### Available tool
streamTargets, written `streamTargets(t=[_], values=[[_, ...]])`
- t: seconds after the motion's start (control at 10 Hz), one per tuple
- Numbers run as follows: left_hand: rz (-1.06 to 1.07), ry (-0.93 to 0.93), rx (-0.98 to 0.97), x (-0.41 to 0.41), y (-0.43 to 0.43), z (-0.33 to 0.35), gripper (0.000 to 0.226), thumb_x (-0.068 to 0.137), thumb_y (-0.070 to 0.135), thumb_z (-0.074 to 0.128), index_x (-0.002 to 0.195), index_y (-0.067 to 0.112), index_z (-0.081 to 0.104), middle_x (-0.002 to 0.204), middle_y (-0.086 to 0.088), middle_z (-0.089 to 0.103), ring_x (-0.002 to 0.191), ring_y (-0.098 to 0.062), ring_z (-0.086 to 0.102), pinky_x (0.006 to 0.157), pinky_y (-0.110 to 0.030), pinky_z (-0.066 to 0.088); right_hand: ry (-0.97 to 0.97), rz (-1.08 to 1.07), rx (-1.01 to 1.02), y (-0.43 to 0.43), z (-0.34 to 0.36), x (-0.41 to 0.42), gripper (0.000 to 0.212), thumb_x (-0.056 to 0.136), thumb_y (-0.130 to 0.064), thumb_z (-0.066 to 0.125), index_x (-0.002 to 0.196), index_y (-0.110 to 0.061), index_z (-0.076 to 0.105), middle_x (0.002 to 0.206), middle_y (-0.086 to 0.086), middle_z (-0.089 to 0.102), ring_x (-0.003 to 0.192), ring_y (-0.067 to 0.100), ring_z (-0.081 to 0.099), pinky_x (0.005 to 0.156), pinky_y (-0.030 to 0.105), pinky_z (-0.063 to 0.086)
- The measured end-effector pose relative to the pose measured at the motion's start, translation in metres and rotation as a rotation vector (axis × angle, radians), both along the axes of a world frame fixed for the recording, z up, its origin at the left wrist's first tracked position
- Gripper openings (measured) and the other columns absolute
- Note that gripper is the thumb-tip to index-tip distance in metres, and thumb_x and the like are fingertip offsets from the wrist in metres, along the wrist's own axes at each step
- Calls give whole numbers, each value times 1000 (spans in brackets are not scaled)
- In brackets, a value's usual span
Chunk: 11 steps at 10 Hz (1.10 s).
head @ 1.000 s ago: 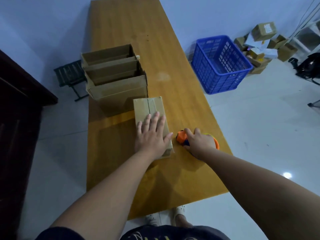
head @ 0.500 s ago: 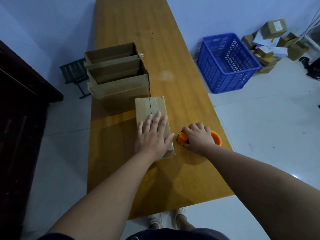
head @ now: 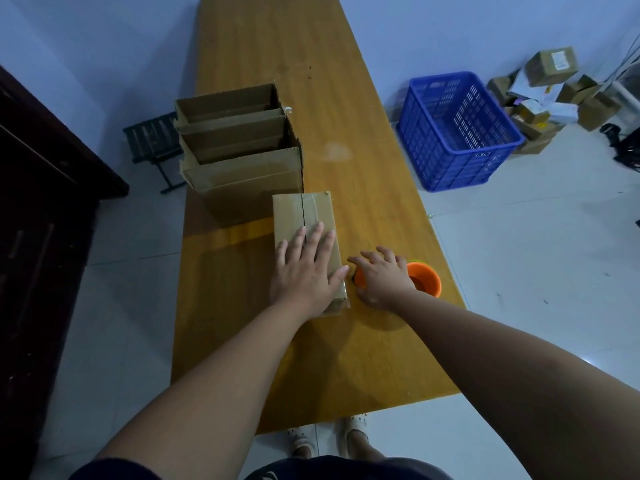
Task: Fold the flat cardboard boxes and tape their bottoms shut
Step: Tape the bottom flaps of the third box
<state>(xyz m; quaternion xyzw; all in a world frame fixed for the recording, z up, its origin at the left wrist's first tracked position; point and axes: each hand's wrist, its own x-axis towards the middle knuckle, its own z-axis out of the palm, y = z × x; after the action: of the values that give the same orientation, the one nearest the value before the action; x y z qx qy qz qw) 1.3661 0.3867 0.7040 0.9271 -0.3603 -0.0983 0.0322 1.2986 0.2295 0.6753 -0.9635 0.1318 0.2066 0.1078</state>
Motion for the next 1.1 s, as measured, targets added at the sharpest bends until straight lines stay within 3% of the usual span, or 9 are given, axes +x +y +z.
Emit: streamTargets(t=[0.3,0.4,0.5,0.6,0.8,0.9,1.0,1.1], values=[[5,13,-2,0,0,-3,69,95,61,11,152,28,-7,161,4,-12,147,-20,-12,117,-43,-5,-21,103,43,-8,7,-8,70,96,-35,51,152,-37,9,160,-4,20,150,22,2,117,56,5],[8,25,-9,0,1,-2,68,95,61,11,152,28,-7,161,4,-12,147,-20,-12,117,-43,-6,-104,66,87,-6,9,-10,61,98,-35,47,151,-35,16,159,-4,22,149,21,3,118,51,7],[23,129,-51,4,1,0,64,98,58,14,152,31,-5,160,9,-14,146,-15,-16,116,-41,-10,-403,-218,274,3,16,-11,41,101,-26,44,142,-26,40,149,0,41,142,19,26,114,38,23],[61,242,-115,11,3,5,55,103,43,22,153,33,1,160,14,-12,145,-9,-15,116,-37,-12,-502,-398,487,17,32,-11,28,102,-18,44,126,-19,57,126,1,61,115,15,55,95,31,45],[144,457,-341,19,11,22,61,100,11,43,152,31,18,160,13,7,147,-10,-3,118,-36,-3,-548,-114,369,42,46,-16,37,99,-4,45,132,-15,59,138,4,54,127,18,50,102,25,38],[177,503,-446,16,14,21,64,97,7,50,150,31,24,160,9,8,147,-14,-4,119,-41,4,-527,-258,342,55,48,-17,37,100,-9,45,135,-13,55,142,6,47,131,19,44,105,24,35],[271,337,-460,1,13,15,62,95,13,57,149,24,29,160,1,7,147,-20,-1,118,-38,12,-462,-508,433,75,47,-18,46,99,-17,50,143,-9,43,139,12,44,127,23,45,107,29,34],[438,255,-484,-16,14,13,67,95,20,57,151,17,21,159,-5,6,145,-25,11,115,-38,25,-440,-546,465,84,45,-17,41,100,-15,47,140,-7,46,134,14,49,125,25,45,102,25,31]])
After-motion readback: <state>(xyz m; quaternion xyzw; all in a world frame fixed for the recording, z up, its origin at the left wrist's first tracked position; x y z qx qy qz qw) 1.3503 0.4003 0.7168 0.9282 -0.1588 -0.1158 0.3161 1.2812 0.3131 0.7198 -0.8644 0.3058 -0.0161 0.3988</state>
